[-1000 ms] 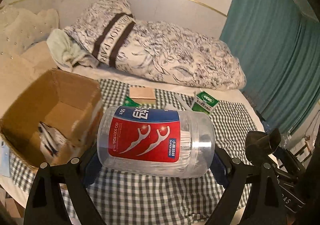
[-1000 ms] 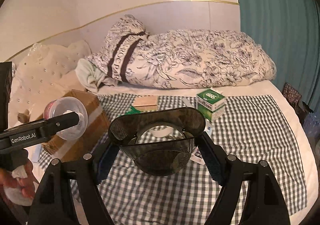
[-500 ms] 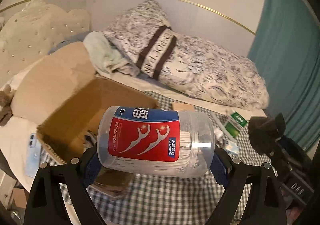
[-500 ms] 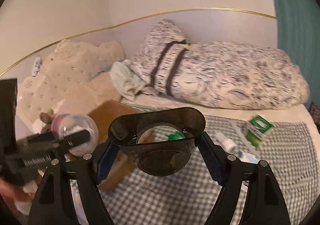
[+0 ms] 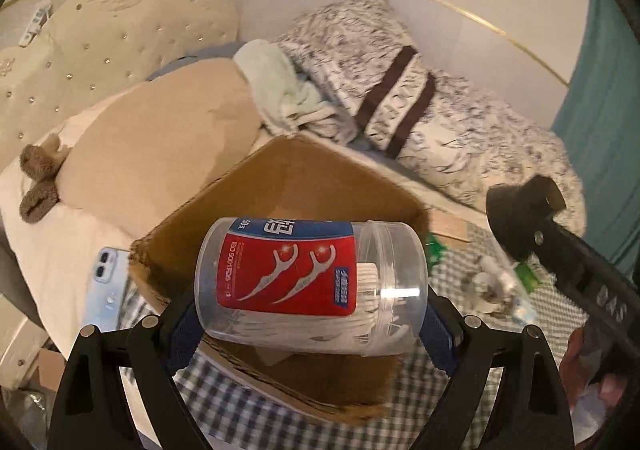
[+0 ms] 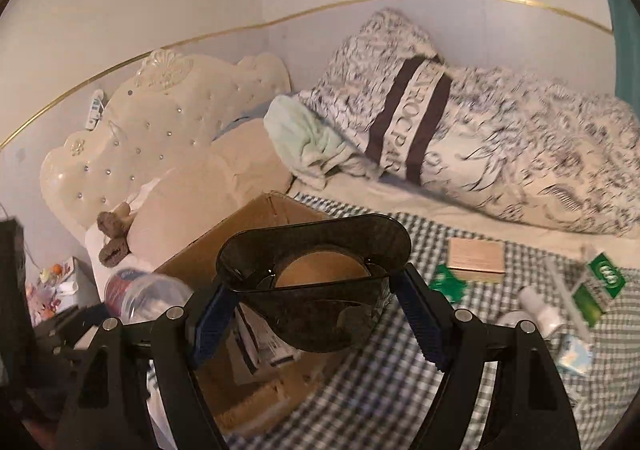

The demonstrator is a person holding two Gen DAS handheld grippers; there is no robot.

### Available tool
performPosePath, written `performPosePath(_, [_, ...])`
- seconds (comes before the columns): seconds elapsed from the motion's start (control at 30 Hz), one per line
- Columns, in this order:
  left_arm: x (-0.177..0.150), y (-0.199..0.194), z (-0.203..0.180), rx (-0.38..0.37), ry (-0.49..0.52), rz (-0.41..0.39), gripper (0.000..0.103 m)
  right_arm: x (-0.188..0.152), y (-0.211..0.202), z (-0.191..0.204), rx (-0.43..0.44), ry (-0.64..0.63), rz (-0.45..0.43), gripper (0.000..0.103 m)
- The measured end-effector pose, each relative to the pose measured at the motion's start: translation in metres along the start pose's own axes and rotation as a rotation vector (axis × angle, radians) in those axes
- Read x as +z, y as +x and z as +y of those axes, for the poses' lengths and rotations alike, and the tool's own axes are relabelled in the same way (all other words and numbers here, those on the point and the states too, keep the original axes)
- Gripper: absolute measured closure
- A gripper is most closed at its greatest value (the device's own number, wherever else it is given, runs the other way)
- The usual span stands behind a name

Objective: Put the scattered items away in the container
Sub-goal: 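Lower the bottle into the box with the left tool while the right drops the pouch in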

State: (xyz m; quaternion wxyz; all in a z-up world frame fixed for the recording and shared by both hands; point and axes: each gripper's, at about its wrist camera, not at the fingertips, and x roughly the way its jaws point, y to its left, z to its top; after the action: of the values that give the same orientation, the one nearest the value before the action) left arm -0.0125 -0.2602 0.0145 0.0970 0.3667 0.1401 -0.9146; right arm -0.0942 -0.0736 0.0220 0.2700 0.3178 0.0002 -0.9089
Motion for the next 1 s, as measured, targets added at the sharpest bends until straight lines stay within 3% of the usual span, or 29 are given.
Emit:
performPosePath(0.23, [0.005,0.027,0.015,-0.008,-0.026,0.029,0.015,0.005,0.056,0.003,0.031,0.034,0.072,0.025])
performPosePath(0.37, [0.006,0.039,0.011,0.009,0.01,0.034,0.015,0.005,0.078,0.003,0.05,0.045,0.091,0.024])
performPosePath(0.47, [0.003,0.046,0.01,0.031,0.014,0.048,0.008,0.004,0.085,0.006,0.036,0.035,0.096,0.006])
performPosePath(0.53, [0.001,0.049,0.009,0.037,0.019,0.055,0.008,0.004,0.085,0.008,0.016,0.025,0.08,0.006])
performPosePath(0.8, [-0.007,0.038,-0.012,0.05,0.06,0.064,0.005,0.001,0.052,-0.023,0.066,0.138,0.05,0.006])
performPosePath(1.0, [-0.014,0.009,-0.053,0.003,0.121,0.03,0.002,-0.014,-0.01,-0.067,-0.008,0.185,-0.019,0.006])
